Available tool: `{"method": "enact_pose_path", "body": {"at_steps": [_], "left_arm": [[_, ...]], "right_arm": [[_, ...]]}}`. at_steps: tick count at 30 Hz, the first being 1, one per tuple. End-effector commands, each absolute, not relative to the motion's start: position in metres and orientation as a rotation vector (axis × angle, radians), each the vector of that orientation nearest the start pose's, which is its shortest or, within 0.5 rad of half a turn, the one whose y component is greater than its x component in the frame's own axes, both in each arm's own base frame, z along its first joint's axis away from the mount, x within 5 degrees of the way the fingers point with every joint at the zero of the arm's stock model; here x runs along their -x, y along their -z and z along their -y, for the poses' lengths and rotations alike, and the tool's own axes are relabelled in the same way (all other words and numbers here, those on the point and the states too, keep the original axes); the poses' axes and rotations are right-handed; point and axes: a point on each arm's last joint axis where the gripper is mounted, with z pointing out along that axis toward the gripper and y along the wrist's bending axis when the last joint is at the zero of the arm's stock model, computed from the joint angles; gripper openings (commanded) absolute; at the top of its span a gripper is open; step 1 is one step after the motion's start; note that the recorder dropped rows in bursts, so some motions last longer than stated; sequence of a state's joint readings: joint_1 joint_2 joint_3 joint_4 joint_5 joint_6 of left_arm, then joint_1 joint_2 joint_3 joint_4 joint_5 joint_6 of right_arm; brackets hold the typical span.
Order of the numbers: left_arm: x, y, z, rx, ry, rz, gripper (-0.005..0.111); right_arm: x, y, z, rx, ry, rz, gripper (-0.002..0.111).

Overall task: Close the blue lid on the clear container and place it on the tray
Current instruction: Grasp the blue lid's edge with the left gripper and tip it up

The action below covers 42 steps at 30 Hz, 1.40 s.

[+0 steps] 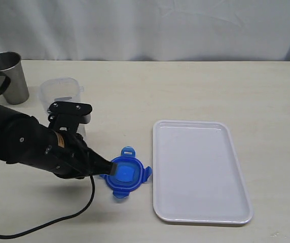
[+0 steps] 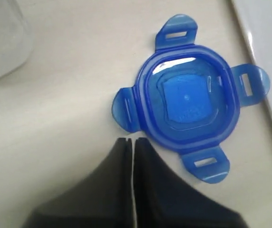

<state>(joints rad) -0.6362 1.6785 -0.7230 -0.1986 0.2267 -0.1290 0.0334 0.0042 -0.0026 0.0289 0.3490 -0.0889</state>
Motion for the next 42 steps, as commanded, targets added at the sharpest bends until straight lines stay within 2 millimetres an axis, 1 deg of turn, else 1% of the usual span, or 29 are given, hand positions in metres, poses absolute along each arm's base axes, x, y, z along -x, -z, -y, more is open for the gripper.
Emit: {"method": "enact_pose_path", "body": {"at_steps": [1, 2, 3, 4, 8, 13, 19, 22, 27, 34, 36, 38, 39, 42], "left_arm": [[-0.235, -0.138, 0.171, -0.404, 0.354, -2.683, 0.030], [-0.235, -0.139, 0.172, -0.402, 0.356, -2.674, 0.036], [-0.236, -0.138, 0.172, -0.400, 0.357, -2.669, 0.040], [-0.236, -0.138, 0.172, -0.400, 0.357, -2.669, 0.041], [-0.237, -0.131, 0.173, -0.377, 0.357, -2.688, 0.040], [-0.243, -0.118, 0.176, -0.366, 0.345, -2.697, 0.040], [-0.260, -0.116, 0.189, -0.377, 0.349, -2.715, 0.040], [-0.263, -0.112, 0.193, -0.387, 0.340, -2.744, 0.040], [-0.261, -0.108, 0.192, -0.372, 0.338, -2.782, 0.040], [-0.262, -0.109, 0.195, -0.340, 0.363, -2.759, 0.040], [-0.260, -0.110, 0.201, -0.359, 0.374, -2.732, 0.036], [-0.258, -0.111, 0.207, -0.377, 0.385, -2.712, 0.024], [-0.257, -0.111, 0.207, -0.376, 0.387, -2.713, 0.020], [-0.257, -0.111, 0.207, -0.374, 0.387, -2.716, 0.015]], "right_arm": [[-0.053, -0.182, -0.003, 0.103, 0.017, -1.826, 0.004], [-0.053, -0.182, -0.003, 0.103, 0.017, -1.826, 0.004], [-0.053, -0.182, -0.003, 0.103, 0.017, -1.826, 0.004], [-0.053, -0.182, -0.003, 0.103, 0.017, -1.826, 0.004], [-0.053, -0.182, -0.003, 0.103, 0.017, -1.826, 0.004], [-0.053, -0.182, -0.003, 0.103, 0.017, -1.826, 0.004], [-0.053, -0.182, -0.003, 0.103, 0.017, -1.826, 0.004], [-0.053, -0.182, -0.003, 0.103, 0.017, -1.826, 0.004], [-0.053, -0.182, -0.003, 0.103, 0.017, -1.826, 0.004], [-0.053, -0.182, -0.003, 0.103, 0.017, -1.826, 0.004], [-0.053, -0.182, -0.003, 0.103, 0.017, -1.826, 0.004], [-0.053, -0.182, -0.003, 0.103, 0.017, -1.826, 0.004], [-0.053, -0.182, -0.003, 0.103, 0.017, -1.826, 0.004], [-0.053, -0.182, -0.003, 0.103, 0.017, -1.826, 0.004]]}}
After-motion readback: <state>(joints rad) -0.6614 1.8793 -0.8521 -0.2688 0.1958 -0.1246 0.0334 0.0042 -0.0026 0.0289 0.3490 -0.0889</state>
